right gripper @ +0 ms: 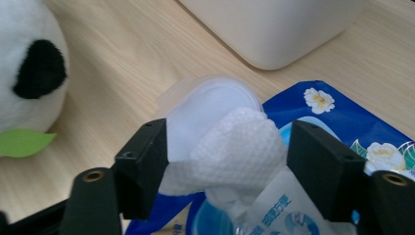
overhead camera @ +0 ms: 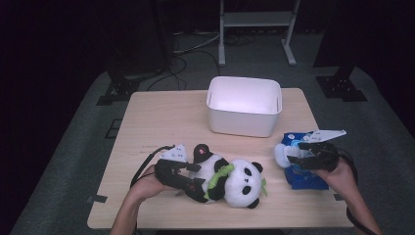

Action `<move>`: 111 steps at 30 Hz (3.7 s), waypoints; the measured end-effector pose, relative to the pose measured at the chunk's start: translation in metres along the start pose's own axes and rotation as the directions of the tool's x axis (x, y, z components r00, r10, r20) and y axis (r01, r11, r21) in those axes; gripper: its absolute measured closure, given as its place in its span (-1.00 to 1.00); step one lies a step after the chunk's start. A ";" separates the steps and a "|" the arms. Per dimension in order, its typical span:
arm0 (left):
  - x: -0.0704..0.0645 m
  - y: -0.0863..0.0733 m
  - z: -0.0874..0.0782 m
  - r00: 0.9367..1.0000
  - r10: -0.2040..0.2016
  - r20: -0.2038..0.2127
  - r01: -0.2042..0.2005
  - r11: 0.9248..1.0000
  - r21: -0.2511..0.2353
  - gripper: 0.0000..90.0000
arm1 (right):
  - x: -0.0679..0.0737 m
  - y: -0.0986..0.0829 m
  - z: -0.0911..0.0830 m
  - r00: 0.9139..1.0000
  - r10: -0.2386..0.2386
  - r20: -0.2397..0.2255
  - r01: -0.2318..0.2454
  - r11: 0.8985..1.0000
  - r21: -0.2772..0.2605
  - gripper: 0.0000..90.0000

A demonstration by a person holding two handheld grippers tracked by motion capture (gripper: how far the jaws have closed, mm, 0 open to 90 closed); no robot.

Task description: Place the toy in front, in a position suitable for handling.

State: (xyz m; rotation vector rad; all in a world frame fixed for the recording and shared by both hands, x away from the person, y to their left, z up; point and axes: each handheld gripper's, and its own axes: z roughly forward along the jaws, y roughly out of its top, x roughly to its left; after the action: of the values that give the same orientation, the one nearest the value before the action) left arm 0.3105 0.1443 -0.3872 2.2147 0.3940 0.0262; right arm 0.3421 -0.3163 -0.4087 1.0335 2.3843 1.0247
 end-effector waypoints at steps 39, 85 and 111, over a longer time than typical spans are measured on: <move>-0.004 0.000 0.000 1.000 -0.001 0.009 0.001 1.000 0.010 0.02 | -0.012 0.007 -0.004 0.999 0.024 -0.047 -0.022 0.999 0.048 0.89; -0.002 -0.002 0.001 1.000 -0.001 0.012 0.001 1.000 0.002 -0.02 | 0.091 0.086 -0.020 0.922 -0.208 -0.327 0.160 0.973 -0.168 0.90; -0.002 -0.003 0.001 1.000 -0.003 0.010 0.003 1.000 0.007 -0.02 | 0.132 0.094 0.000 0.859 -0.242 -0.450 0.188 0.969 -0.161 0.87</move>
State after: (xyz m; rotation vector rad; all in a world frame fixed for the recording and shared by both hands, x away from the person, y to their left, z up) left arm 0.3084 0.1448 -0.3899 2.2202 0.3919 0.0125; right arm 0.2982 -0.1744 -0.3436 0.4956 2.6942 1.4315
